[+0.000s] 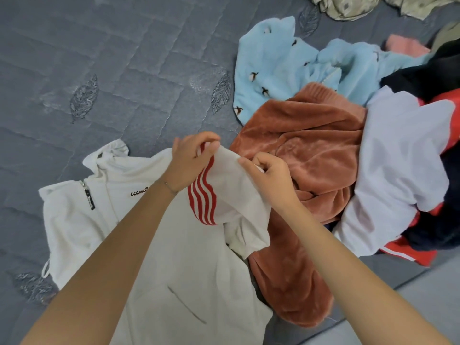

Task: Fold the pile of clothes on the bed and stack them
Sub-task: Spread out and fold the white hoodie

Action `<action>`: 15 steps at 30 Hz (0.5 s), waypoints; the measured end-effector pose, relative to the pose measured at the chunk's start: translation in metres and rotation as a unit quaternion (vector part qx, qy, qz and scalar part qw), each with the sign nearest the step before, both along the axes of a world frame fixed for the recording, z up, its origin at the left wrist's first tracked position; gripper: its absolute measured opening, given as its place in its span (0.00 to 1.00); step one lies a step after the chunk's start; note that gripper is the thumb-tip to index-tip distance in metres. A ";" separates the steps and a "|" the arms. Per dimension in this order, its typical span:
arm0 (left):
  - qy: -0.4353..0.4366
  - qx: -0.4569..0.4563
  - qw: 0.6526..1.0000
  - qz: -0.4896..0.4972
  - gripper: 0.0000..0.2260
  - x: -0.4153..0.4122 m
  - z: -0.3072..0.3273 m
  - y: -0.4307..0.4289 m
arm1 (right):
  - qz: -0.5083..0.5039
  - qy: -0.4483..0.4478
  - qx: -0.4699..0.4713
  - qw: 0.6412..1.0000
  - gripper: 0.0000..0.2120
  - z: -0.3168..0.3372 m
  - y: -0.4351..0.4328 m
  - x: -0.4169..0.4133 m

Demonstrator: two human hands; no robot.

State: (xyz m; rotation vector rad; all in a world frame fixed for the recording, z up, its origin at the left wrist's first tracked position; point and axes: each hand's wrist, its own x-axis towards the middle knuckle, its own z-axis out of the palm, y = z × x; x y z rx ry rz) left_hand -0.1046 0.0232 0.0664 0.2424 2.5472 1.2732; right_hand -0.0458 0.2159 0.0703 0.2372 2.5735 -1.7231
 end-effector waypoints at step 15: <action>-0.014 0.086 0.995 0.039 0.08 0.009 0.020 0.060 | 0.209 -0.231 0.078 0.947 0.21 0.006 0.046 0.014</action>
